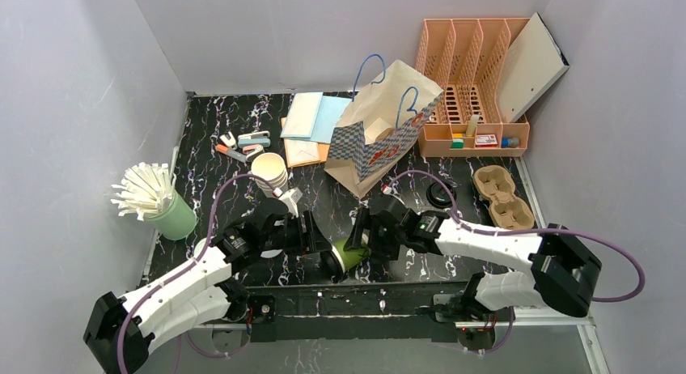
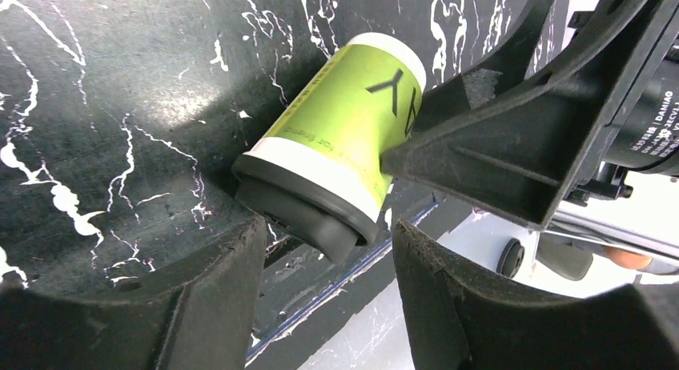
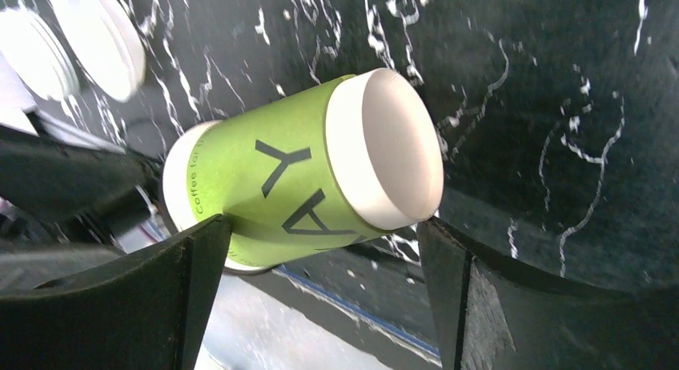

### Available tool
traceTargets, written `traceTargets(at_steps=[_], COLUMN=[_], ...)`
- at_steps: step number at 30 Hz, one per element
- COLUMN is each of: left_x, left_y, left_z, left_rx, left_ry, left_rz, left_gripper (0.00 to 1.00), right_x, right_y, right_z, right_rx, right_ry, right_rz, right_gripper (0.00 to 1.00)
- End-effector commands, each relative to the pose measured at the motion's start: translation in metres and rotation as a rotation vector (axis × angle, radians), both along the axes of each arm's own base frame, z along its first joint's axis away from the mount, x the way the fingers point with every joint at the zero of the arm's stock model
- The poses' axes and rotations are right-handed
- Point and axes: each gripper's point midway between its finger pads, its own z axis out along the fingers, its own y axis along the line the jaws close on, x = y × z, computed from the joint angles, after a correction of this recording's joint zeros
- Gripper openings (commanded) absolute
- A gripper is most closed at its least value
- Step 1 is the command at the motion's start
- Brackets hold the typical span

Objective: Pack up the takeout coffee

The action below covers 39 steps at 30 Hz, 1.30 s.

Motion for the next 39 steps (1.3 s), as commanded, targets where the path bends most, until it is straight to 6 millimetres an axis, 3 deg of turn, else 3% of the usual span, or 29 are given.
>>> traceTargets(at_steps=[1, 5, 8, 12, 17, 24, 28, 33, 36, 39], left_x=[0.008, 0.020, 0.023, 0.019, 0.010, 0.002, -0.004, -0.012, -0.015, -0.021], left_y=[0.010, 0.019, 0.021, 0.020, 0.003, -0.002, -0.002, -0.006, -0.009, -0.013], left_z=[-0.004, 0.006, 0.009, 0.005, 0.004, 0.006, 0.002, -0.002, 0.002, 0.002], left_rx=[0.029, 0.044, 0.043, 0.033, -0.039, -0.069, -0.085, -0.092, -0.103, -0.111], left_ry=[-0.037, -0.115, -0.141, -0.133, -0.113, -0.154, -0.122, -0.069, -0.069, -0.047], left_rz=[0.069, 0.127, 0.140, 0.121, 0.034, -0.013, -0.011, -0.016, -0.029, -0.052], left_gripper=[0.57, 0.57, 0.56, 0.56, 0.55, 0.58, 0.43, 0.28, 0.23, 0.21], right_x=[0.035, 0.053, 0.060, 0.066, 0.064, 0.072, 0.074, 0.079, 0.077, 0.075], right_y=[-0.004, -0.005, 0.004, 0.003, 0.001, -0.006, -0.011, -0.006, -0.003, -0.002], right_z=[-0.010, -0.006, 0.007, 0.020, 0.019, 0.026, 0.034, 0.038, 0.033, 0.027], right_rx=[-0.104, -0.142, -0.104, -0.116, -0.116, -0.155, -0.133, 0.024, 0.051, 0.054], right_ry=[-0.085, -0.131, -0.168, -0.213, -0.165, -0.209, -0.291, -0.298, -0.274, -0.252], right_rz=[-0.147, -0.160, -0.107, -0.005, 0.030, 0.110, 0.265, 0.368, 0.401, 0.419], right_gripper=[0.91, 0.87, 0.91, 0.98, 0.98, 0.98, 0.88, 0.62, 0.50, 0.45])
